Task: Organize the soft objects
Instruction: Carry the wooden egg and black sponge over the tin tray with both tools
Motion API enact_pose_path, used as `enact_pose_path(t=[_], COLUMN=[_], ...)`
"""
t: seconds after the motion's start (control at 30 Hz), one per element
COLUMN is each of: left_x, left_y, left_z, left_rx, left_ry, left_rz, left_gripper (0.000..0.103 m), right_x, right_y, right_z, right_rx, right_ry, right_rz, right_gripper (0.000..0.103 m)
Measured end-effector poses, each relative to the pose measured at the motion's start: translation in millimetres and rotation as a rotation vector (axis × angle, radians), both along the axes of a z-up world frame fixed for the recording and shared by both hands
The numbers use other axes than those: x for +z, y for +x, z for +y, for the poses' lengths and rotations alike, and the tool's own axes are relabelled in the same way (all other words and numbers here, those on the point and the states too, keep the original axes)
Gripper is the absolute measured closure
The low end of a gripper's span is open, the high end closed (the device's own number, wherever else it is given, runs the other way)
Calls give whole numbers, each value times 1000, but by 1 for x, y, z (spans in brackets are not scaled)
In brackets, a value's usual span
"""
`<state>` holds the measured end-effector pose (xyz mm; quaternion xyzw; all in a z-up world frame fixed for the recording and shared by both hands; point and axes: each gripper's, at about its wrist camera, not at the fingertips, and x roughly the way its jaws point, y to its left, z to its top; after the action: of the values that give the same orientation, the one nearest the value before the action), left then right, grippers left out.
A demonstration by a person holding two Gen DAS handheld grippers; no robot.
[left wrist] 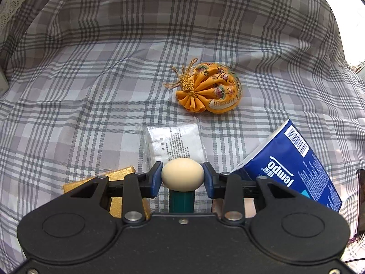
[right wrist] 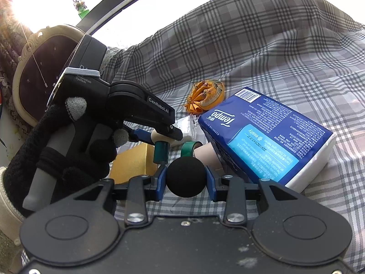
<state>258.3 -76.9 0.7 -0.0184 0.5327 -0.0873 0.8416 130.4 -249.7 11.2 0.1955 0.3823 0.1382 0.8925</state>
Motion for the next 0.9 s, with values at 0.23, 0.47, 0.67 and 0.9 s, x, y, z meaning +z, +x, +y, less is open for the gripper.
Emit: enact_pose_path(t=[0.23, 0.47, 0.67, 0.9], left_x=[20, 32, 39, 46], left_y=[20, 29, 29, 24], left_z=[-22, -61, -95, -145], left_rx=[-7, -48, -97, -203], left_ry=[13, 19, 14, -9], left_rz=[-63, -132, -168, -223], left_gripper=[65, 65, 65, 65], right_x=[4, 9, 11, 16], right_y=[-2, -8, -9, -17], right_z=[-2, -7, -18, -26], right_rx=[-4, -25, -50, -67], right_ry=[6, 2, 27, 23], right_rz=[-15, -40, -42, -72], right_gripper=[68, 68, 68, 68])
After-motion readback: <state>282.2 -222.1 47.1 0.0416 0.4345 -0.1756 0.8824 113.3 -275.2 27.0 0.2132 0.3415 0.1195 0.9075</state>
